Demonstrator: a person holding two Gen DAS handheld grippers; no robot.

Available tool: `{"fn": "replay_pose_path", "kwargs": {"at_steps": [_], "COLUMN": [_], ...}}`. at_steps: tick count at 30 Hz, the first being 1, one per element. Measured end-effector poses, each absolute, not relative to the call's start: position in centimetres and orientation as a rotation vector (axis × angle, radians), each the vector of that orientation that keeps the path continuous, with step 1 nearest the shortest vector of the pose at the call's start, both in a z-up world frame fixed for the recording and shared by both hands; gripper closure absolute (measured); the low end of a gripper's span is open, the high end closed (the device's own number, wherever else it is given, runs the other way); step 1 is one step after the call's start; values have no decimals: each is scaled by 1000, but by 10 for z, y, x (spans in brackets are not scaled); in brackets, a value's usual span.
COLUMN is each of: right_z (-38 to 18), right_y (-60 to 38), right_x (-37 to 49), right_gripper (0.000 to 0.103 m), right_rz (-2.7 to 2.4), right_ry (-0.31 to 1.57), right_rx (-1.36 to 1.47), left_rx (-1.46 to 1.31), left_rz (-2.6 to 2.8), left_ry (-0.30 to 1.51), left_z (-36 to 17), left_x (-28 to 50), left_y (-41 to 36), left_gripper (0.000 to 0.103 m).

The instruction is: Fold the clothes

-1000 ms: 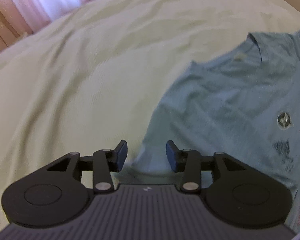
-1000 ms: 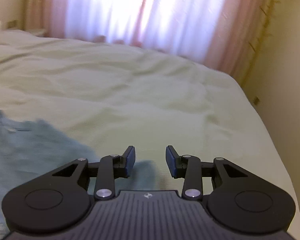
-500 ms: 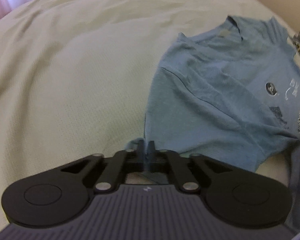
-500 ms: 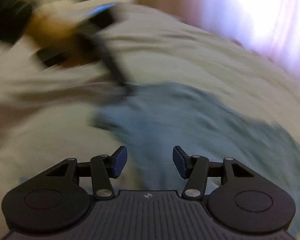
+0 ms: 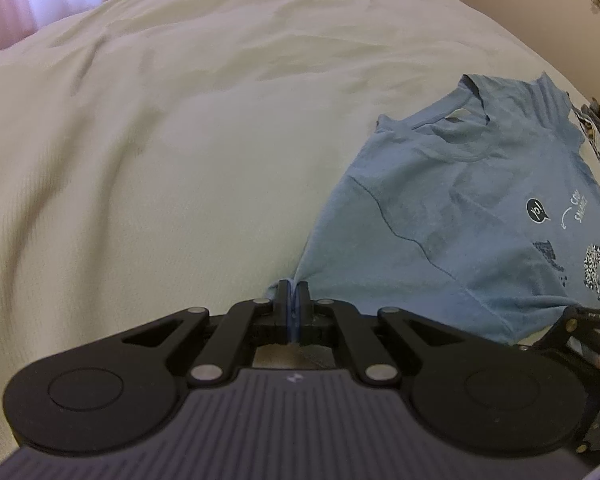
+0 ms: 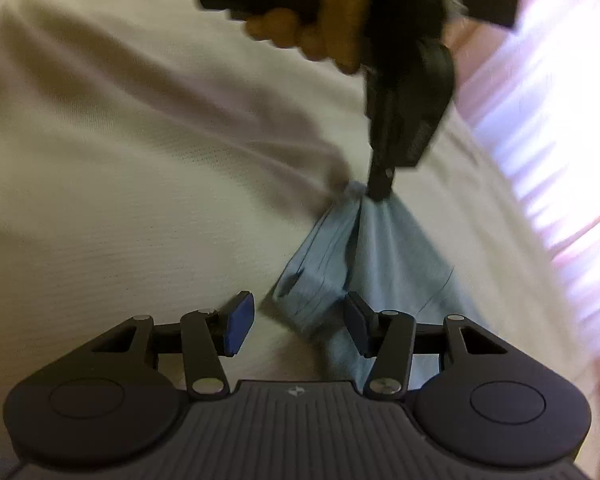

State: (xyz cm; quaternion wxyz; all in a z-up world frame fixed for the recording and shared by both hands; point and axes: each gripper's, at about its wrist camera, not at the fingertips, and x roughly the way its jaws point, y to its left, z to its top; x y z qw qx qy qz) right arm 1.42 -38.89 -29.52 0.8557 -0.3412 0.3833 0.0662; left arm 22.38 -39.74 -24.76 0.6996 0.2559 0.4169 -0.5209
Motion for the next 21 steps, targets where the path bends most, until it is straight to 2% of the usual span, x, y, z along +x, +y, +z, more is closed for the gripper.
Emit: {"fn": "replay_pose_path", "kwargs": {"at_steps": [2,3,4,5,11,13,15,18,21], "right_z": [-301,-304,-305,-306,-287,-285,-287,-284,-278], "right_y": [-386,-386,-387,-386,-362,-358,-358,-354,-351], "right_x": [19,22,26,29,45,59,71,59,35], "right_gripper": [52,57,66,102,100,96,86,77,73], "right_rz": [133,132,135,140,152,148,145,178,212], "right_ry": [792,795,814,837,775,795,836,837,816], "right_rx": [-783,-801,-779,-731,-498,-397,-301,-238,-208], "left_rx": [580,586,600,614,688,693,671,595,526], "left_rz": [-1166,-1168,-1169,-1169,-1124,-1076,-1017,-958,-933], "left_ry": [920,911,893,876,830,843,857,878,883], "left_z": [-244,-242,-239,-236,-227,-232,-235,-233,-226], "left_x": [222,223,223,224,235,241,246,250,240], "left_y": [-398,-399,-399,-400,-403,-401,-397,-382,-362], "left_gripper": [103,103,103,103,103,100,99,88,83]}}
